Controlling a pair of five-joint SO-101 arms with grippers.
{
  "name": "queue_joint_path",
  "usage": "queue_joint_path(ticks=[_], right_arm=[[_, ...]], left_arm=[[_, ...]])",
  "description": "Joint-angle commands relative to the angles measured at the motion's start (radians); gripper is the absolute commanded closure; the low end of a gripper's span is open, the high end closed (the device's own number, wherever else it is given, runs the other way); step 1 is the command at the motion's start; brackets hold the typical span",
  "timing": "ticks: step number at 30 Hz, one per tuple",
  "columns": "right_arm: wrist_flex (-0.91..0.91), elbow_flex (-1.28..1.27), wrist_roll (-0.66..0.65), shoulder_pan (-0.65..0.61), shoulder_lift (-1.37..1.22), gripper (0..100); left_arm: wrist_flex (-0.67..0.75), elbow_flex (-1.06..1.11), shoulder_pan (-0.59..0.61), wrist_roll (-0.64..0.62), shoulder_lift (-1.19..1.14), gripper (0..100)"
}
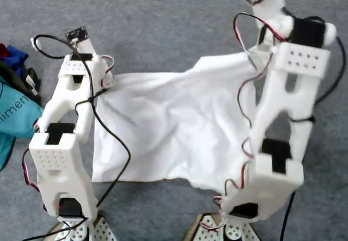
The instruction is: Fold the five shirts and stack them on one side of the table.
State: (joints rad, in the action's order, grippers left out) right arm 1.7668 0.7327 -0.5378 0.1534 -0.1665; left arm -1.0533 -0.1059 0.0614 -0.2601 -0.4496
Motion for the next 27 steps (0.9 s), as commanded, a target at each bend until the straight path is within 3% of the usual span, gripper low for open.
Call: queue_joint_path(ticks=[1,6,11,17,22,27], right_arm=[[0.014,0.053,0.077,0.004,0.199,99.5],[0.003,0.248,0.183,0.002,0.349,99.5],[-0.13,0.446,0.227,0.008,0.426,99.5],[-0.27,0.573,0.229,0.01,0.476,99.5],[-0.35,0.582,0.227,0.01,0.545,99.5],[-0.442,0.579,0.224,0.01,0.601,99.5]], left_arm=[[-0.181,-0.184,-0.006,0.005,0.153,98],[-0.433,-0.483,-0.005,0.052,0.323,98],[-0.635,-0.799,0.0,0.075,0.449,98],[-0.706,-1.097,0.048,0.066,0.605,98],[-0.706,-1.088,0.058,0.075,0.78,98],[-0.706,-0.893,0.109,0.097,0.98,98]])
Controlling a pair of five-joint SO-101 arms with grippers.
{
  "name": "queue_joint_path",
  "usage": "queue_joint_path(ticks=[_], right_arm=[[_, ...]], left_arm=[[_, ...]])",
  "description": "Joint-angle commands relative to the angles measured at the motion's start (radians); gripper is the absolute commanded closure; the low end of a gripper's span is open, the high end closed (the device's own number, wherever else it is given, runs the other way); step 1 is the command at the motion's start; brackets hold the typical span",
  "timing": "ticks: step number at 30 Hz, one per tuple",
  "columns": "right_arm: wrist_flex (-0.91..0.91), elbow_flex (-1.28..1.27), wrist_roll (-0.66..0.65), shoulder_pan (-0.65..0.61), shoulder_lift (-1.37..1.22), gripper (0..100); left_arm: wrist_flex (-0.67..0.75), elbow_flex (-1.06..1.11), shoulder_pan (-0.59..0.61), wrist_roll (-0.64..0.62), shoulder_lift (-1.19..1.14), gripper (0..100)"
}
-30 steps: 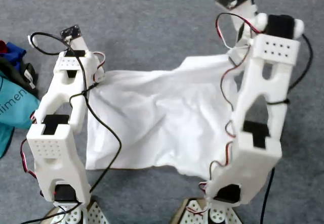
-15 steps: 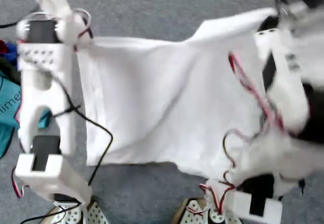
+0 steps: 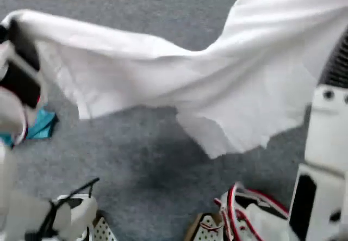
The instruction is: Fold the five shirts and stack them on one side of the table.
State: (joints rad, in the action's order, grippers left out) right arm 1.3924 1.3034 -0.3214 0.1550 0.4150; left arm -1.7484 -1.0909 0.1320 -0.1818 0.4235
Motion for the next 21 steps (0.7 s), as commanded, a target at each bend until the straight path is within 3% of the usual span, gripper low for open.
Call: queue_joint_path(ticks=[1,13,21], right_arm=[[-0.08,0.008,0.008,0.008,0.027,99.5],[-0.203,0.007,-0.107,0.01,0.128,99.5],[-0.193,-0.101,-0.121,0.008,0.116,99.5]], left_arm=[[-0.011,0.14,0.049,0.018,0.151,98],[-0.011,0.698,0.167,0.13,0.657,98],[-0.009,1.083,0.164,0.14,0.796,98]])
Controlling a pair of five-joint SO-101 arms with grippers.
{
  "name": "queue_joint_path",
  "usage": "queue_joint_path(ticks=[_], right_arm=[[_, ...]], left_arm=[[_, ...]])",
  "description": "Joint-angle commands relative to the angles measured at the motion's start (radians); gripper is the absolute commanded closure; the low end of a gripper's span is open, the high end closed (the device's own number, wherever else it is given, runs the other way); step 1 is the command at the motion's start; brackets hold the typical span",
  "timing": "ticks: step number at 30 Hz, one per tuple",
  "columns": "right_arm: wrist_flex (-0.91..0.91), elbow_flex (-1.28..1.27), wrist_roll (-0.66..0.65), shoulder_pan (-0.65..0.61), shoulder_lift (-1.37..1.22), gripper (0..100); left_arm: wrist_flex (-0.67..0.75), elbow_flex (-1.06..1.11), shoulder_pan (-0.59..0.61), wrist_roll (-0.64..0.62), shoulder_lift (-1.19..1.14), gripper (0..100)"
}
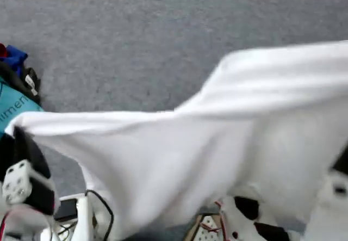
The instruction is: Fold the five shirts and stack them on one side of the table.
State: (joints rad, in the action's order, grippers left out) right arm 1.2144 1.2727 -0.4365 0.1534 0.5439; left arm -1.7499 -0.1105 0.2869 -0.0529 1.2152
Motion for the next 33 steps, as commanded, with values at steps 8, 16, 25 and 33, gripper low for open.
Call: queue_joint_path(ticks=[8,16,25,33], right_arm=[[-0.029,-0.349,-0.005,-0.03,-0.016,99.5],[-0.06,-0.625,-0.008,-0.166,-0.016,99.5],[0.126,-1.15,-0.009,-0.343,-0.047,98.9],[0.212,-1.374,-0.003,-0.513,-0.272,82.7]], left_arm=[[0.23,0.354,0.009,0.003,-0.065,98],[0.505,0.396,-0.006,-0.025,-0.291,98],[0.44,0.559,-0.075,0.002,-0.513,98],[0.44,0.675,-0.046,0.198,-0.524,98]])
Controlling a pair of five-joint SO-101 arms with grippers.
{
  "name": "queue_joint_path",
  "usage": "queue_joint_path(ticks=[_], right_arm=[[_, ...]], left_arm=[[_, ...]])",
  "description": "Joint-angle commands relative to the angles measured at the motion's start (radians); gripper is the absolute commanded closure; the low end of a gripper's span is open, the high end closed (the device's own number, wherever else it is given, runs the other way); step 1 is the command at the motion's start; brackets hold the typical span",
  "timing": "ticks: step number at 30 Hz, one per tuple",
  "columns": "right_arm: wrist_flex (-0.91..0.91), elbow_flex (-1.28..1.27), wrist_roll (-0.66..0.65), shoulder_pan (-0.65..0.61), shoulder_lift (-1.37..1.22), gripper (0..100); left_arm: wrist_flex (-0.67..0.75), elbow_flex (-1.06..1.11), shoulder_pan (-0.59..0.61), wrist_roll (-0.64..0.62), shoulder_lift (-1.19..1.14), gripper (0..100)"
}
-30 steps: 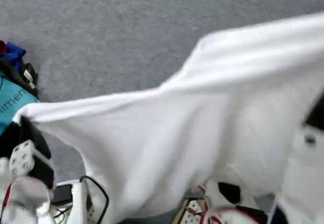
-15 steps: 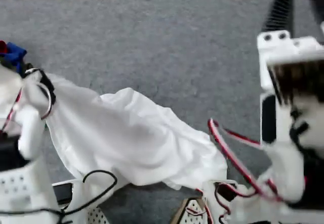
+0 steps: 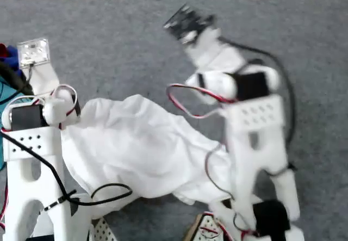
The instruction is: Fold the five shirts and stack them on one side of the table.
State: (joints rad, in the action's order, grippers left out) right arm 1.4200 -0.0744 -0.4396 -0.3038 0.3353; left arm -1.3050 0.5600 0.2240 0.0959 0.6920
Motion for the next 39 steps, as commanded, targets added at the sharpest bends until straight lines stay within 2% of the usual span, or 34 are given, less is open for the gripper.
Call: queue_joint_path(ticks=[1,5,11,18,21,25,32,39], right_arm=[[0.006,-0.027,0.0,-0.077,-0.099,81.1],[0.005,-0.027,-0.002,-0.153,-0.246,79.2],[-0.029,-0.022,-0.002,-0.254,-0.47,79.2],[-0.072,-0.021,-0.008,-0.262,-0.662,79.5],[-0.072,-0.024,-0.008,-0.26,-0.713,86.2],[-0.084,-0.022,-0.003,-0.223,-0.756,99.5],[-0.092,-0.033,-0.009,-0.067,-0.757,99.5],[-0.006,-0.085,-0.141,0.053,-0.756,99.5]], left_arm=[[-0.005,0.008,0.031,0.06,-0.001,98],[-0.005,0.034,0.086,0.074,-0.002,98],[-0.005,0.094,0.089,0.071,-0.002,98],[-0.005,0.167,0.094,0.084,-0.002,98],[-0.002,0.19,0.089,0.097,-0.002,98],[-0.002,0.196,0.089,0.1,-0.002,98],[0.015,0.253,0.087,0.123,-0.01,98],[0.025,0.353,0.087,0.252,-0.01,98]])
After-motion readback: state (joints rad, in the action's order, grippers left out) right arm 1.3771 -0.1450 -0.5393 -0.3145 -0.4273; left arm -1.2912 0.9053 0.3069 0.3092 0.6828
